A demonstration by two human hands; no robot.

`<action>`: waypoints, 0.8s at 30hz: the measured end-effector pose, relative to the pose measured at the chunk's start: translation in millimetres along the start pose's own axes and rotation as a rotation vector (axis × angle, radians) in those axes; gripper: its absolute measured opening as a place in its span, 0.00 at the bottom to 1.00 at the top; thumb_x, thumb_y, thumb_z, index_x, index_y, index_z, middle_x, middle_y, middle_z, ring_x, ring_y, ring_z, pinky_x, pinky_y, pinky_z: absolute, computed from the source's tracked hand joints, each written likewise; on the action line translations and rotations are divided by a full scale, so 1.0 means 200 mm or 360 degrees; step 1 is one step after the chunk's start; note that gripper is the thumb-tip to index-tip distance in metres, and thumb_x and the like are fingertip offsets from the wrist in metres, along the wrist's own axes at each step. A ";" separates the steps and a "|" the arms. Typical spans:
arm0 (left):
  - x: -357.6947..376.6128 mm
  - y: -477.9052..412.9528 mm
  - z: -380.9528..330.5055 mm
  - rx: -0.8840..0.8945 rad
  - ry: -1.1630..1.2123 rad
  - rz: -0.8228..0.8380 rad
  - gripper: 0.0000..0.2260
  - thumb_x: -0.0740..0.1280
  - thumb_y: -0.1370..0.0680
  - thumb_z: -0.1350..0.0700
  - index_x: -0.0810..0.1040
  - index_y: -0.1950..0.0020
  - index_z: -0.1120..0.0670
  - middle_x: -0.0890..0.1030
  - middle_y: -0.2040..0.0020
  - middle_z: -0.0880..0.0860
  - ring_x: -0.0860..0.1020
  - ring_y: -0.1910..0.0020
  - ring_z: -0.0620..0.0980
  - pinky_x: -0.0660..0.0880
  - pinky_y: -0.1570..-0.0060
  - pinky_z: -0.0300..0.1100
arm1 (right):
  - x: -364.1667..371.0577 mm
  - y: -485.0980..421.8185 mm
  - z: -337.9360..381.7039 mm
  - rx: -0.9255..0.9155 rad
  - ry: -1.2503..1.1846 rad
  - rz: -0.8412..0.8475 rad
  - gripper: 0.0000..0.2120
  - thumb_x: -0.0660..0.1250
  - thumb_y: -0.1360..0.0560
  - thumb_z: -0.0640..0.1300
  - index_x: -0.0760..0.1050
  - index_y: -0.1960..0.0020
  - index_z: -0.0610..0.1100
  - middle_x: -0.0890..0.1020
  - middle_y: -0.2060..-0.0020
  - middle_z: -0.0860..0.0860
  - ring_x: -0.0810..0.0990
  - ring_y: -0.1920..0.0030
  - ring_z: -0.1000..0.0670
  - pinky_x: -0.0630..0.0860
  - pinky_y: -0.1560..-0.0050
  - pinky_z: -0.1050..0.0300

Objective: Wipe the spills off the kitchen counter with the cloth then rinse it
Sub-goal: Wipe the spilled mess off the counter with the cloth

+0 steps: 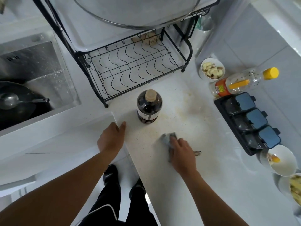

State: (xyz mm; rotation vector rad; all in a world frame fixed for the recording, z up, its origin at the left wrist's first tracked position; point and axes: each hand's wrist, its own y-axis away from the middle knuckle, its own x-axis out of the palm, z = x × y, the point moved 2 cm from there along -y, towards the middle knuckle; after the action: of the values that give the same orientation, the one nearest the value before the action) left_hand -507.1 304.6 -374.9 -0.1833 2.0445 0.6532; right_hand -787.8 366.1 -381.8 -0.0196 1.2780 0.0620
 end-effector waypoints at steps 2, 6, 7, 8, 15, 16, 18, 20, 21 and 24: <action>-0.07 0.01 -0.10 0.0372 0.0112 -0.0200 0.21 0.54 0.23 0.30 0.69 0.57 0.48 0.76 0.63 0.45 0.75 0.65 0.45 0.65 0.68 0.39 | -0.02 -0.01 -0.03 -0.0125 0.0057 0.0057 0.15 0.65 0.23 0.44 0.76 0.37 0.46 0.77 0.59 0.49 0.75 0.62 0.46 0.69 0.64 0.56; -0.19 0.00 -0.31 0.0935 0.0421 -0.0280 0.23 0.64 0.24 0.34 0.71 0.39 0.50 0.77 0.47 0.47 0.75 0.54 0.43 0.71 0.61 0.36 | -0.05 -0.03 -0.09 0.0835 -0.0201 -0.0121 0.16 0.60 0.21 0.41 0.74 0.35 0.44 0.78 0.56 0.45 0.76 0.57 0.42 0.73 0.63 0.52; -0.22 -0.01 -0.35 0.1018 0.0499 -0.0268 0.27 0.66 0.26 0.35 0.70 0.35 0.51 0.76 0.43 0.49 0.75 0.50 0.44 0.73 0.58 0.37 | -0.04 -0.02 -0.04 0.0747 -0.0175 -0.0107 0.16 0.61 0.22 0.40 0.74 0.35 0.43 0.78 0.56 0.44 0.76 0.57 0.41 0.73 0.63 0.52; -0.23 -0.01 -0.38 0.1093 0.0556 -0.0241 0.30 0.69 0.27 0.36 0.69 0.33 0.53 0.76 0.40 0.51 0.76 0.46 0.46 0.75 0.55 0.41 | -0.02 0.00 0.03 0.0520 -0.0144 -0.0045 0.16 0.63 0.23 0.39 0.75 0.35 0.42 0.78 0.56 0.44 0.76 0.58 0.42 0.72 0.63 0.53; -0.20 -0.03 -0.53 0.1185 0.0658 0.0145 0.46 0.80 0.36 0.40 0.64 0.25 0.54 0.74 0.29 0.51 0.74 0.32 0.50 0.76 0.35 0.51 | -0.04 0.02 -0.03 0.0646 -0.0147 -0.0120 0.14 0.65 0.24 0.40 0.77 0.38 0.43 0.78 0.59 0.44 0.76 0.59 0.41 0.71 0.64 0.53; -0.20 -0.04 -0.55 0.1179 0.0639 0.0099 0.44 0.81 0.37 0.40 0.66 0.27 0.52 0.76 0.32 0.49 0.76 0.34 0.49 0.77 0.37 0.51 | -0.04 0.01 0.00 0.0655 -0.0170 -0.0132 0.14 0.65 0.24 0.39 0.77 0.39 0.42 0.78 0.58 0.44 0.76 0.59 0.41 0.70 0.64 0.54; -0.21 -0.05 -0.59 0.1206 0.0543 -0.0012 0.39 0.80 0.39 0.39 0.69 0.33 0.48 0.79 0.39 0.45 0.79 0.42 0.47 0.80 0.45 0.49 | -0.01 0.02 0.06 0.0249 -0.0109 -0.0012 0.14 0.66 0.23 0.40 0.77 0.38 0.43 0.78 0.58 0.45 0.77 0.59 0.42 0.70 0.62 0.54; -0.22 -0.06 -0.63 0.1201 0.0481 -0.0111 0.37 0.79 0.40 0.36 0.70 0.37 0.46 0.80 0.45 0.42 0.80 0.49 0.47 0.79 0.50 0.43 | -0.02 0.01 0.04 -0.0016 -0.0059 0.0113 0.15 0.66 0.23 0.44 0.77 0.37 0.46 0.78 0.58 0.48 0.76 0.59 0.45 0.70 0.62 0.56; -0.22 -0.06 -0.65 0.1189 0.0479 -0.0144 0.36 0.78 0.40 0.35 0.70 0.37 0.46 0.81 0.46 0.42 0.81 0.50 0.47 0.78 0.51 0.42 | -0.04 -0.01 0.00 0.0067 -0.0099 0.0127 0.15 0.66 0.22 0.45 0.77 0.36 0.47 0.78 0.57 0.49 0.76 0.59 0.46 0.70 0.62 0.56; -0.23 -0.07 -0.76 0.1241 0.0520 -0.0148 0.37 0.78 0.40 0.34 0.71 0.36 0.47 0.81 0.47 0.42 0.81 0.50 0.46 0.80 0.50 0.44 | -0.10 -0.06 -0.10 0.0559 -0.0641 -0.0078 0.14 0.66 0.23 0.41 0.79 0.38 0.48 0.82 0.54 0.51 0.78 0.56 0.50 0.75 0.57 0.57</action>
State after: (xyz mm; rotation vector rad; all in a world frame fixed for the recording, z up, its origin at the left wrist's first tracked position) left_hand -591.3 208.3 -279.9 0.0807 2.4316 -0.2765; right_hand -812.0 352.4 -368.1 0.2524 0.8714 -0.1928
